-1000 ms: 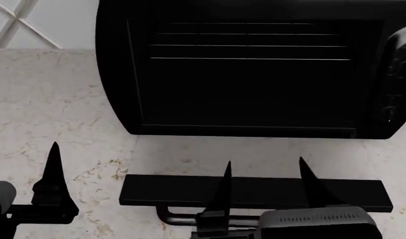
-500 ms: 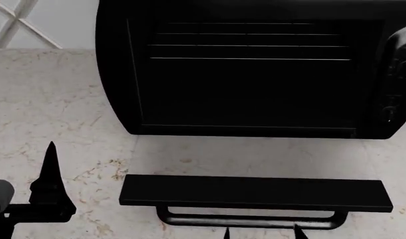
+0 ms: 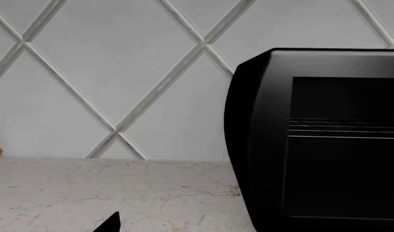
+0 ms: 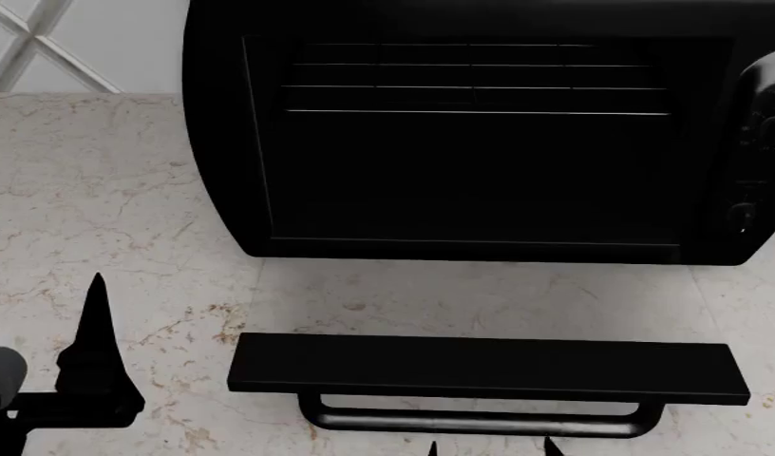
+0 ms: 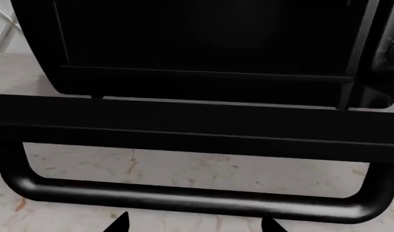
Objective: Close the toaster oven door.
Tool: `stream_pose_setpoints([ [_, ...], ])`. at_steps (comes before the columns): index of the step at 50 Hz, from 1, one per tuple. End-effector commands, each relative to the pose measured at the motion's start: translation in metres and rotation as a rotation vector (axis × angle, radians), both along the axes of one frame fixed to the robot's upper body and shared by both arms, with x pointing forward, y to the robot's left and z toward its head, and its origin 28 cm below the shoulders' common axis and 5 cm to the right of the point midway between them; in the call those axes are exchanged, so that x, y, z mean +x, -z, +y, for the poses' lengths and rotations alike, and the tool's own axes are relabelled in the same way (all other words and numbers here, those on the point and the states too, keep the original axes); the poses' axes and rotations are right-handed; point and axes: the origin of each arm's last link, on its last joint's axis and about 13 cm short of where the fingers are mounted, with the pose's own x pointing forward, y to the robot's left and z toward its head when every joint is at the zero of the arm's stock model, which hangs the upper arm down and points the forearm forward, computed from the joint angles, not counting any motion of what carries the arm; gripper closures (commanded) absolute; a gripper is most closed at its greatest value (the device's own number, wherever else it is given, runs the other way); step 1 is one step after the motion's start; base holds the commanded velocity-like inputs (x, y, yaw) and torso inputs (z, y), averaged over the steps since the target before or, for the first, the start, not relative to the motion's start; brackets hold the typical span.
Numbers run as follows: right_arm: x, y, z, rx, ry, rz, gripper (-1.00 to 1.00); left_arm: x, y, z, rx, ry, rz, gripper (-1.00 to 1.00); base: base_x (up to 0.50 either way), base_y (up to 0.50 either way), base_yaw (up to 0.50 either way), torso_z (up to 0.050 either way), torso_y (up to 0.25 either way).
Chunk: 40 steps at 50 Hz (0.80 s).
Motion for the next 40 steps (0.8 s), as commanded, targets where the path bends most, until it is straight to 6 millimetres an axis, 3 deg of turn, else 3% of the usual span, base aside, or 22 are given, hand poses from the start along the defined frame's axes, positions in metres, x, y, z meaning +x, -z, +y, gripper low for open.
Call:
stream_pose_setpoints([
  [1,0.01,0.017,0.001,-0.033,-0.002,0.065,-1.0,-0.001,0.001,0.0,0.0,0.001,0.0,-1.0,0.0,0.0,0.0,0.0,0.0],
  [40,0.036,0.018,0.002,-0.071,0.013,0.057,-1.0,-0.002,0.0,0.0,0.001,0.003,-0.007,-1.0,0.0,0.0,0.0,0.0,0.0],
])
